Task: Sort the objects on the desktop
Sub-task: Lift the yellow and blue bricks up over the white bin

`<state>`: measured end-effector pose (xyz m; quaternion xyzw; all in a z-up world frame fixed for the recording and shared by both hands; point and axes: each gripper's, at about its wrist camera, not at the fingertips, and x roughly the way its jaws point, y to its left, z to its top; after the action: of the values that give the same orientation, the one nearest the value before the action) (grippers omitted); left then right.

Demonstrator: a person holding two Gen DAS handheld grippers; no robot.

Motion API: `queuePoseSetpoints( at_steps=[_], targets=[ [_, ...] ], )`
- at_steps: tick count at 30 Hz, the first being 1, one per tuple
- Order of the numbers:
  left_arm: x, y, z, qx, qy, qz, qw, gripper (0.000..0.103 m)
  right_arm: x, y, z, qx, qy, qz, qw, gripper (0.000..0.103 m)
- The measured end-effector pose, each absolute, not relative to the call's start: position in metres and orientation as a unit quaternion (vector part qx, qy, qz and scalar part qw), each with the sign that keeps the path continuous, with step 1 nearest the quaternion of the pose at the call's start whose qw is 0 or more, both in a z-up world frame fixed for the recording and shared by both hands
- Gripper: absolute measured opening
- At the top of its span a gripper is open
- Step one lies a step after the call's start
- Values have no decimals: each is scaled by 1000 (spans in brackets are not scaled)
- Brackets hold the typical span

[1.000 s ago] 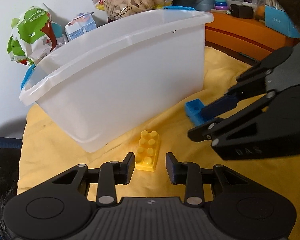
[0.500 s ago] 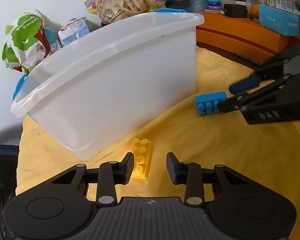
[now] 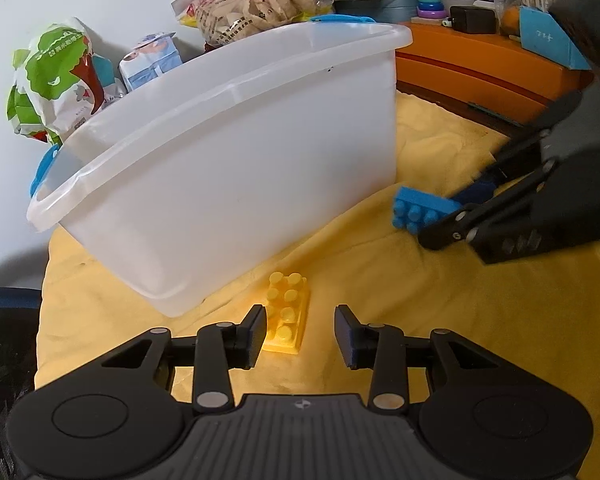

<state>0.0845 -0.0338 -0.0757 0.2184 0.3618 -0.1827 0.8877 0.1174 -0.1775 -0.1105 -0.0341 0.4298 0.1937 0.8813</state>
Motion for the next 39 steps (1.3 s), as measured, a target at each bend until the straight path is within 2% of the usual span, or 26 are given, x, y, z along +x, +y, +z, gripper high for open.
queuePoseSetpoints(
  at_steps=[3, 5, 7, 13, 21, 29, 31, 33, 35, 37, 39],
  targets=[
    [86, -33, -76, 215, 363, -182, 888, 42, 121, -200, -117, 127, 482, 211, 841, 25],
    [86, -33, -76, 215, 364, -182, 888, 42, 113, -204, -122, 164, 495, 213, 826, 27],
    [85, -34, -76, 217, 363, -183, 888, 42, 108, -207, -120, 149, 486, 195, 839, 29],
    [84, -37, -76, 222, 360, -189, 886, 42, 100, -197, -109, -4, 437, 127, 890, 55],
    [81, -34, -75, 219, 361, -182, 888, 43, 87, -175, -90, -168, 343, 142, 913, 52],
    [86, -32, -77, 221, 362, -184, 887, 44, 105, -162, -100, -237, 381, 200, 871, 54],
    [94, -32, -78, 224, 359, -178, 888, 48, 114, -163, -109, -234, 399, 206, 862, 53],
    [103, -32, -80, 224, 363, -177, 887, 48, 118, -166, -114, -221, 411, 211, 859, 51],
    [110, -32, -84, 217, 377, -187, 881, 48, 120, -169, -114, -196, 421, 218, 858, 36],
    [116, -33, -93, 214, 393, -191, 874, 48, 121, -171, -115, -180, 426, 221, 859, 33],
    [116, -29, -93, 185, 400, -201, 875, 27, 119, -170, -115, -176, 425, 220, 860, 30]
  ],
)
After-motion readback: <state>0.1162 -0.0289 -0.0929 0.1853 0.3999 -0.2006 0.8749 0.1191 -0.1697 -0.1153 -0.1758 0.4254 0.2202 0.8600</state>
